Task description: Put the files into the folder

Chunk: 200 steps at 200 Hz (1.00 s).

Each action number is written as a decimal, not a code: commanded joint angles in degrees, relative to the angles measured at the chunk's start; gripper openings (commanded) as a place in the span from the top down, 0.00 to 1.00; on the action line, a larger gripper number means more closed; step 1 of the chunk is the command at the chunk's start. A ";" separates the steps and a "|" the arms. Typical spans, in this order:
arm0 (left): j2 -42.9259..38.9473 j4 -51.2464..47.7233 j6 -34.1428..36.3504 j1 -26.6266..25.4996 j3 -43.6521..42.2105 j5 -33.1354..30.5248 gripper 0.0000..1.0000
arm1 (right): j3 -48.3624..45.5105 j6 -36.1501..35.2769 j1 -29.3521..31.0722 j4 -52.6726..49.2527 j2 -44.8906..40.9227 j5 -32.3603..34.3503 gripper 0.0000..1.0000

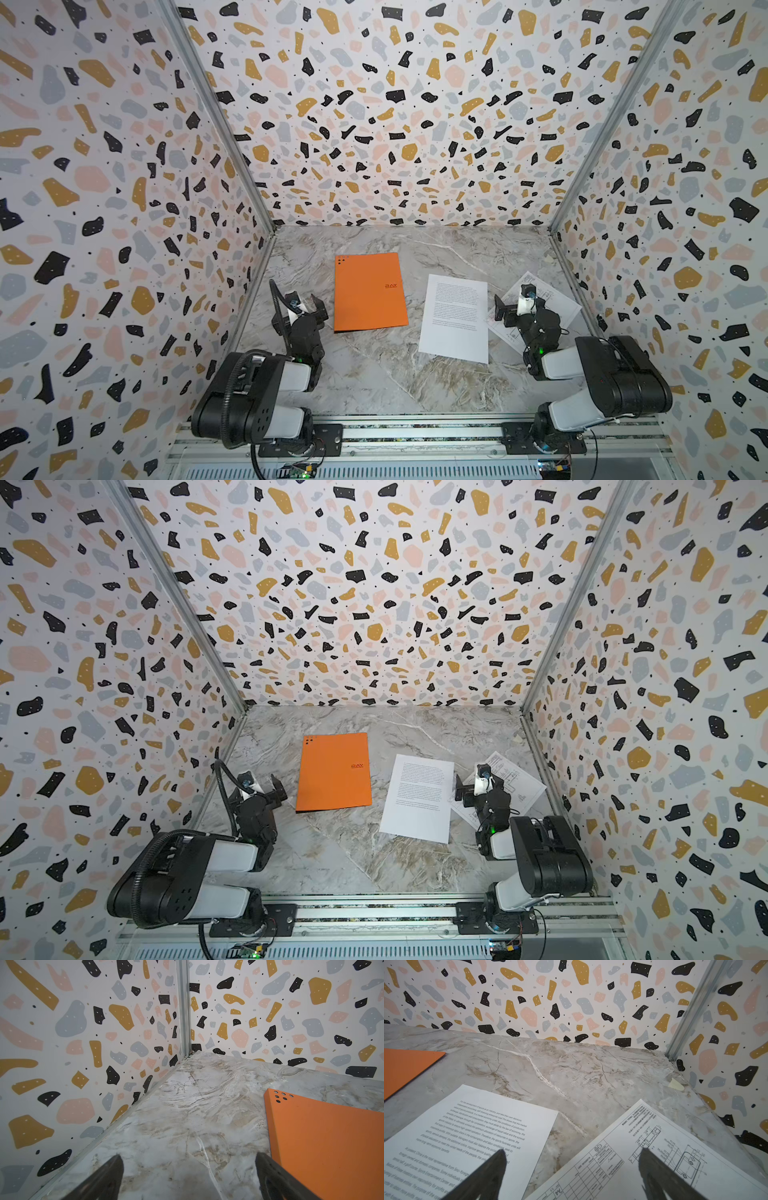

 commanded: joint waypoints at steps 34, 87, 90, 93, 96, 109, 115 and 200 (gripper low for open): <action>-0.58 3.36 -0.07 -0.23 -0.01 -1.08 0.01 | 1.18 -0.27 -0.53 -0.23 -0.76 -1.18 0.01; -0.29 2.86 0.00 -0.24 0.34 -1.30 0.00 | 1.63 0.19 -1.10 -0.69 -0.35 -2.10 0.01; -0.31 2.98 -0.03 -0.23 0.28 -1.26 0.00 | 1.63 0.20 -1.16 -0.80 -0.50 -2.10 0.01; -0.40 3.01 -0.04 -0.24 0.23 -1.19 0.01 | 1.61 0.21 -1.17 -0.82 -0.49 -2.10 0.01; -0.52 3.01 -0.12 -0.24 0.16 -1.13 0.00 | 1.63 0.22 -1.22 -0.83 -0.48 -2.10 0.01; -0.52 3.26 -0.01 -0.20 0.05 -1.17 0.01 | 1.62 0.17 -1.19 -0.76 -0.52 -2.08 0.01; -0.51 3.19 -0.01 -0.23 0.05 -1.18 0.00 | 1.58 0.20 -1.17 -0.76 -0.40 -2.18 0.01; -0.09 2.93 0.27 -0.74 0.40 -1.99 0.00 | 1.75 0.31 -1.28 -0.97 -0.26 -2.35 0.01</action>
